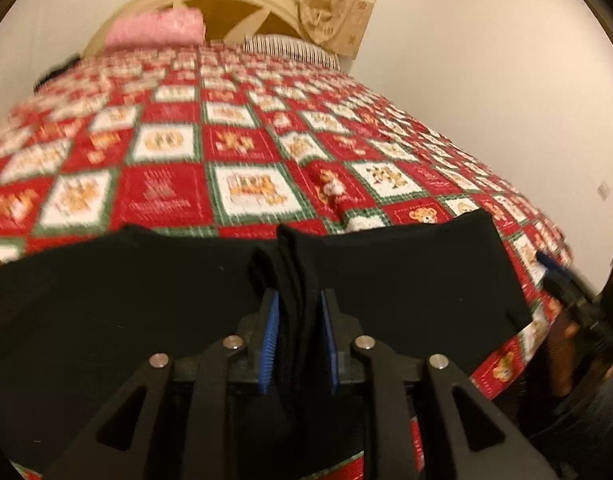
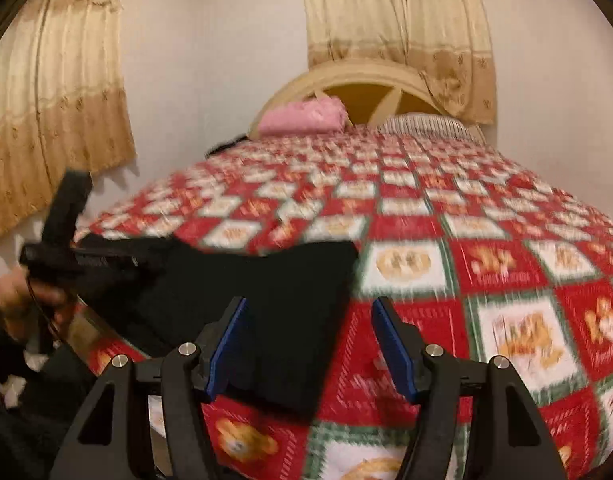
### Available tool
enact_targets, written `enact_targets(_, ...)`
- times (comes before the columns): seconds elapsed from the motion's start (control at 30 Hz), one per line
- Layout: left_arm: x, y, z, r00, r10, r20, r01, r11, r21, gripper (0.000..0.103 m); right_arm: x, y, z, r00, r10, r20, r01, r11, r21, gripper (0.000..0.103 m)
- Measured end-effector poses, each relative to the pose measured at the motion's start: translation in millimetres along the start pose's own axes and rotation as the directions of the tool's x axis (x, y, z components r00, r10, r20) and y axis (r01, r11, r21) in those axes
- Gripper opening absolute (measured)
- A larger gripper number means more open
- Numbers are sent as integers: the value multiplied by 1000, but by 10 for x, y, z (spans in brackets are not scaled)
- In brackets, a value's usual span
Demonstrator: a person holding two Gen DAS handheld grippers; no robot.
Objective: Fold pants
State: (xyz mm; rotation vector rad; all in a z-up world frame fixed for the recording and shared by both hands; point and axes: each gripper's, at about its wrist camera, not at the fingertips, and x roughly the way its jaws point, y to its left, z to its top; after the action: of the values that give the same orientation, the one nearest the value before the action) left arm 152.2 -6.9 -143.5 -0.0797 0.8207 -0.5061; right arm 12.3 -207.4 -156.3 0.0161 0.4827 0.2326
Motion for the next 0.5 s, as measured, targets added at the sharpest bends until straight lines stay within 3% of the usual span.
enact_targets(0.07,-72,-46,-1,998,43,40,-45,998,41,25,42,103,92,999,46,-2,-46,999,-25,69)
enact_targets(0.17,-24,-63,25,997,68,39,-71,995,67,34,244,262,150,991,124,-43,-127,990,-64,69)
enact_targets(0.23,83,-32,16,996,92,13,-93,993,67,39,441,288,146,992,100,-79,-106,991,-78,69)
enact_targets(0.3,175,23,-24,993,120,-21,-118,991,63,41,638,191,133,992,28,-121,-35,998,-49,69)
enact_targets(0.4,224,83,-87,995,97,-21,-96,994,45,46,836,-66,71,981,-19,-191,26,999,33,69)
enact_targets(0.5,185,60,-78,995,103,-12,-102,994,48,46,787,-129,75,984,2,-180,8,999,53,69)
